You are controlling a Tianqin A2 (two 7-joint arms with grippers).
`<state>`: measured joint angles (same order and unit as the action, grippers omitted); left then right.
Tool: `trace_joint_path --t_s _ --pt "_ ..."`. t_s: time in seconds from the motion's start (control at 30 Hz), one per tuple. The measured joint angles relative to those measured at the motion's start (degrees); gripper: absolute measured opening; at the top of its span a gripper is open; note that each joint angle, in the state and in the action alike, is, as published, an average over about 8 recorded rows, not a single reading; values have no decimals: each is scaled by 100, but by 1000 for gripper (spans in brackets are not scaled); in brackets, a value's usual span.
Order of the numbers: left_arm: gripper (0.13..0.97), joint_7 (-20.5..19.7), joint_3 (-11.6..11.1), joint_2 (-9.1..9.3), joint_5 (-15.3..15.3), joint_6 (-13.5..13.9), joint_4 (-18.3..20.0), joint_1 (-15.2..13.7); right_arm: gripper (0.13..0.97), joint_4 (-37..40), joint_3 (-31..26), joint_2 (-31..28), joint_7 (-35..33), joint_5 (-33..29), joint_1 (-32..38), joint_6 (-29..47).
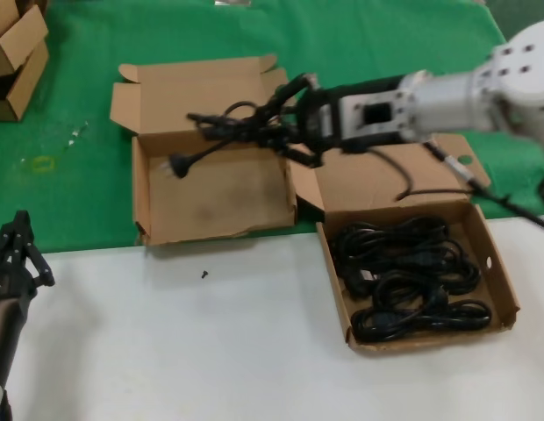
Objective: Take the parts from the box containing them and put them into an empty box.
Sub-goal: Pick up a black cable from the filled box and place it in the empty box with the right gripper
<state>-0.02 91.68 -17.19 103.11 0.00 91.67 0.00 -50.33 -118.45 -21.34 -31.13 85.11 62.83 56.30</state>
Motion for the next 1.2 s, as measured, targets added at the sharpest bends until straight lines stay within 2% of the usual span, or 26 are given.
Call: trace_joint_path --t_s 0.4,0.83,1.0,1.2 --pt "142 0 0 0 0 0 0 0 219 1648 -4 1062 -1413 39 219 -694" --pt "142 0 0 0 0 0 0 0 218 4024 541 1887 -3327 425 871 -1213" --pt "142 0 0 0 0 0 0 0 218 4506 679 2015 -3725 471 984 -1366" --pt "142 0 0 0 0 0 0 0 218 4714 791 2065 -3927 487 1016 -1404"
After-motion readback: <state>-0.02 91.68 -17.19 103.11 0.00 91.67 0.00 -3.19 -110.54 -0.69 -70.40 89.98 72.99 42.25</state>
